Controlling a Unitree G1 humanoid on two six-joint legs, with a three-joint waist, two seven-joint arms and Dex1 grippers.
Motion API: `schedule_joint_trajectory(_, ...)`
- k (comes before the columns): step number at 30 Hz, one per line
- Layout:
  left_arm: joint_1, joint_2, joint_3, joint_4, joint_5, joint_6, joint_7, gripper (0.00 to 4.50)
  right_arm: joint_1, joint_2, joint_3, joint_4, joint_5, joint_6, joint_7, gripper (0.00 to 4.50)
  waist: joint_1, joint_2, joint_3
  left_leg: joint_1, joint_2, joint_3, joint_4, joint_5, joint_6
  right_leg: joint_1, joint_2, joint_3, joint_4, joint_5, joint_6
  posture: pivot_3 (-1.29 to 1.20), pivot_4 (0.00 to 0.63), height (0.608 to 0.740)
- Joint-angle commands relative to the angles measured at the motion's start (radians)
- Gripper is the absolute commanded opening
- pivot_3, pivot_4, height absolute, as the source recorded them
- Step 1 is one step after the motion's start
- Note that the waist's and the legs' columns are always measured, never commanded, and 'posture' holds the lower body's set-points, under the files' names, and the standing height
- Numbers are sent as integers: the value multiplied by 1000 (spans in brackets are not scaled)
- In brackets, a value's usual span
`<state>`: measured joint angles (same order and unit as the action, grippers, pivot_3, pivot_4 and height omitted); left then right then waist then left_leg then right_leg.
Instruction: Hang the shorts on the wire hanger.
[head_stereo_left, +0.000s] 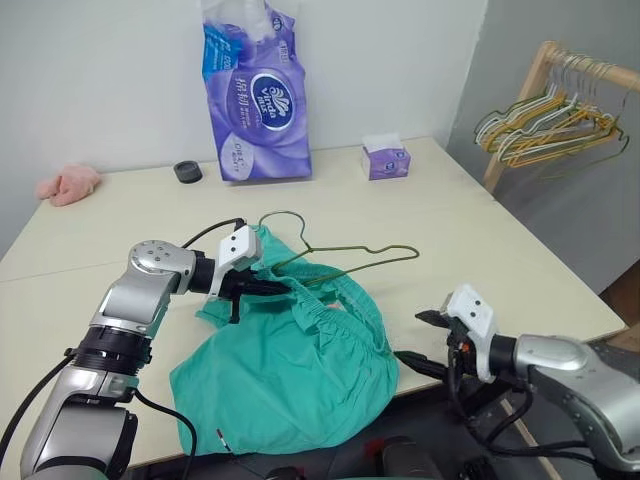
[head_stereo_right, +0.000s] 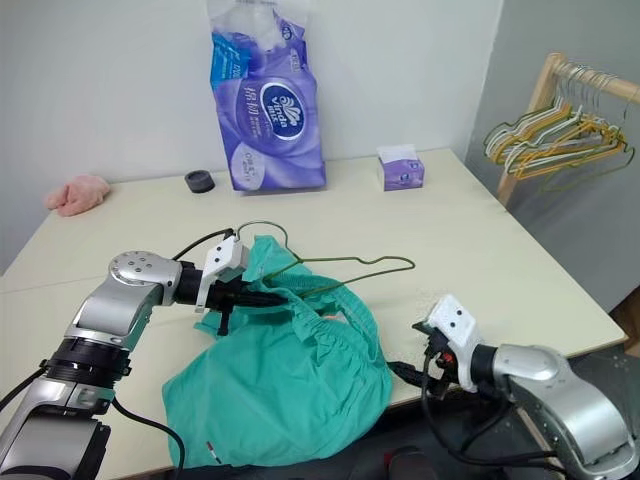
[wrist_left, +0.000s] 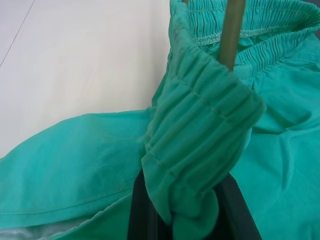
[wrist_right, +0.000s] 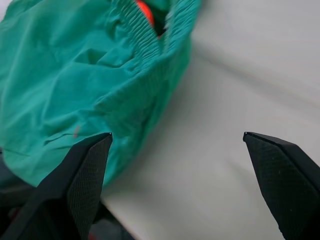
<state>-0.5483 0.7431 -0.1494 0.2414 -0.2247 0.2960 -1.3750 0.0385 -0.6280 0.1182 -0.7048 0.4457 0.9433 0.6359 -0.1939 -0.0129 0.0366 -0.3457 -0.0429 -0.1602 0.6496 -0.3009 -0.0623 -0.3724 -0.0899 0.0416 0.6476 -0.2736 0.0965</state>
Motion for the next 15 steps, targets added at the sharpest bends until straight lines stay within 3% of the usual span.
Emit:
schedule_joint_trajectory(1, -25, 10, 27, -27, -13, -6, 6, 0, -20, 31, 42, -4, -11, 8, -49, 4476, 0, 0, 0, 0, 0, 0, 0, 0, 0, 0, 0, 0, 0, 0, 0, -232, 0, 740)
schedule_joint_trajectory(8, -21, 10, 28, -32, -14, -7, 10, 0, -68, 95, 74, 107, -42, -10, -113, 4476, 0, 0, 0, 0, 0, 0, 0, 0, 0, 0, 0, 0, 0, 0, 0, -220, 0, 740)
schedule_joint_trajectory(15, -3, 22, 41, -50, -21, -2, 18, 0, -75, 93, 82, 135, -51, -31, -109, 2137, 0, 0, 0, 0, 0, 0, 0, 0, 0, 0, 0, 0, 0, 0, 0, -206, 0, 740)
